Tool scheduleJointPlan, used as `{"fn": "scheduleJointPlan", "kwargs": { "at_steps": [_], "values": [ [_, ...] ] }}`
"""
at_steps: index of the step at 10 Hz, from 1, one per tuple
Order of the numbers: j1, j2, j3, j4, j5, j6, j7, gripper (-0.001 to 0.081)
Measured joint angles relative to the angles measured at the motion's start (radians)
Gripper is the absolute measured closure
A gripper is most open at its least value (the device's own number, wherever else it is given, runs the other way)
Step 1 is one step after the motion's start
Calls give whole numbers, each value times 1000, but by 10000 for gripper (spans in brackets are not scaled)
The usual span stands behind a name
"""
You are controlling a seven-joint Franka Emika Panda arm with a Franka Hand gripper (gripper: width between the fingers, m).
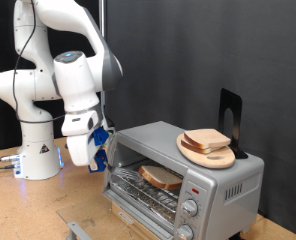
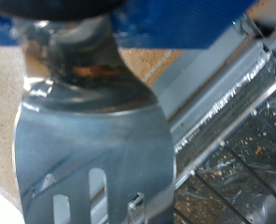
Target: Make a piece of toast with the oven
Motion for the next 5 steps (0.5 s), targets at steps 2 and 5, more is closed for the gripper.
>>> {"fn": "scheduleJointPlan", "kwargs": {
  "at_steps": [2,5],
  "values": [
    [0,-23,-48,-13,60,-9,-67,421],
    [-11,-76,-132,-23,101,-61,-128,421]
  ]
}}
